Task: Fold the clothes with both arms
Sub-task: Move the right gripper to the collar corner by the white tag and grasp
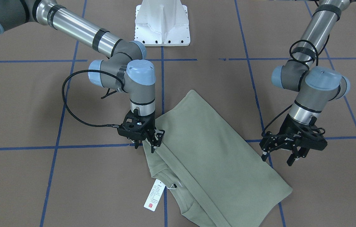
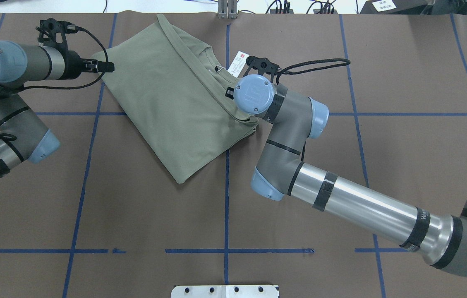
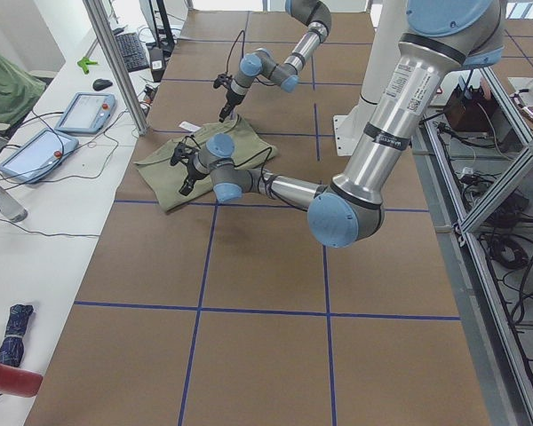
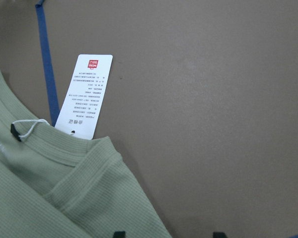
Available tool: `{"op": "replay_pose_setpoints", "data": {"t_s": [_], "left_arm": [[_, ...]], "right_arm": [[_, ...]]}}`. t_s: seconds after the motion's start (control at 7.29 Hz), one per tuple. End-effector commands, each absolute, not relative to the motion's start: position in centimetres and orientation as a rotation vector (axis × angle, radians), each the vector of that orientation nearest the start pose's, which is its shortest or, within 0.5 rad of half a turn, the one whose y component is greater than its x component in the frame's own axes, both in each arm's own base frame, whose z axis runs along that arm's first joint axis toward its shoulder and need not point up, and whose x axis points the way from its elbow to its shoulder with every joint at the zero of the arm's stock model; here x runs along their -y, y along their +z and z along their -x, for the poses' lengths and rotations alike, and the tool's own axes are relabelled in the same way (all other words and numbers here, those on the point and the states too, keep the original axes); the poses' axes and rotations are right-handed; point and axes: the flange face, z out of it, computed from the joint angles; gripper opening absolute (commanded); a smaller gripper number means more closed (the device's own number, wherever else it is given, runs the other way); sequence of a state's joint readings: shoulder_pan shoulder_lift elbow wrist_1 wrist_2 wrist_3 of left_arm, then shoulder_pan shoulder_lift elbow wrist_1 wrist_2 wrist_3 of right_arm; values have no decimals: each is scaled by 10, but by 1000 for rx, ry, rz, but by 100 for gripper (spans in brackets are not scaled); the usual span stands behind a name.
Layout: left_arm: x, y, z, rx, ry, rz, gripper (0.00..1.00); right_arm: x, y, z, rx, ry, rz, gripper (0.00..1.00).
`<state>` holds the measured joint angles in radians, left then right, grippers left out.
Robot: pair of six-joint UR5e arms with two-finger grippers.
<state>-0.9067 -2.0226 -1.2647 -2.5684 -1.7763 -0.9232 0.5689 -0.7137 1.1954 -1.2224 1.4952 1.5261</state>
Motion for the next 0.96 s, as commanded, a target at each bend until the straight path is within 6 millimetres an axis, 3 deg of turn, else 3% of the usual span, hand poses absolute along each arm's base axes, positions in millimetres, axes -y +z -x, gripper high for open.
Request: {"op": "replay_pose_setpoints", "data": {"t_s": [0.0,0.82], "left_arm": [[623,437,-346,-942,-112,-668,100],[623,439,-346,-939,-111,-666,100]], "right_arm": [[551,256,611,775,519,-328,65],[542,259,620,770,510,-336,60]]}}
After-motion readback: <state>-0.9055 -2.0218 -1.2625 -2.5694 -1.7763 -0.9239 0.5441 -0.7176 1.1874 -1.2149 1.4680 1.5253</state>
